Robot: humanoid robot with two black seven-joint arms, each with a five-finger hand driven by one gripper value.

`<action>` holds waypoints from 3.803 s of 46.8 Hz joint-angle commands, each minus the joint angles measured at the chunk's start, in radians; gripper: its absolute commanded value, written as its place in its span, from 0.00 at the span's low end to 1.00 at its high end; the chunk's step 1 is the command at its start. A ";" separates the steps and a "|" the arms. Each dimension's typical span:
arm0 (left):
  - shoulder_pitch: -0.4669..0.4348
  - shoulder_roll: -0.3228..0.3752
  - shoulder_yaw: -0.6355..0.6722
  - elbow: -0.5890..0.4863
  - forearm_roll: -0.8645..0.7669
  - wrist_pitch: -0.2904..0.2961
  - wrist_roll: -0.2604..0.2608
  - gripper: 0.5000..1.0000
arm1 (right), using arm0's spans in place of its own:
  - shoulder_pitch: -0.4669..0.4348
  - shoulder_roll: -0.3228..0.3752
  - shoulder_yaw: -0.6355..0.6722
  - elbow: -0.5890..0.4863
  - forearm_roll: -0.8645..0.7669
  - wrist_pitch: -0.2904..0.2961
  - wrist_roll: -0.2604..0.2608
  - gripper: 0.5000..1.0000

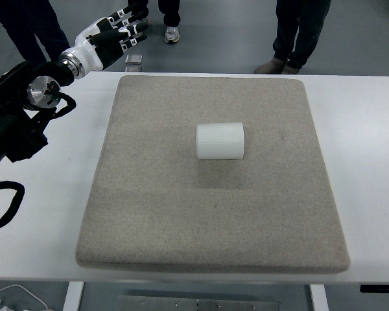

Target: Upright white cup

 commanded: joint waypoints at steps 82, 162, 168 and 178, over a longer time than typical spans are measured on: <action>-0.114 0.035 0.341 -0.779 0.848 0.194 0.426 0.92 | 0.000 0.000 0.000 0.000 0.000 0.001 0.000 0.86; -0.095 -0.057 0.499 -0.717 0.930 0.267 0.426 0.92 | 0.000 0.000 0.000 0.000 0.000 0.001 0.000 0.86; -0.095 -0.059 0.499 -0.714 0.930 0.267 0.428 0.92 | 0.002 0.000 0.000 0.000 0.000 0.001 0.000 0.86; -0.098 -0.060 0.542 -0.710 0.930 0.267 0.426 0.91 | 0.000 0.000 0.000 0.000 0.000 0.001 0.000 0.86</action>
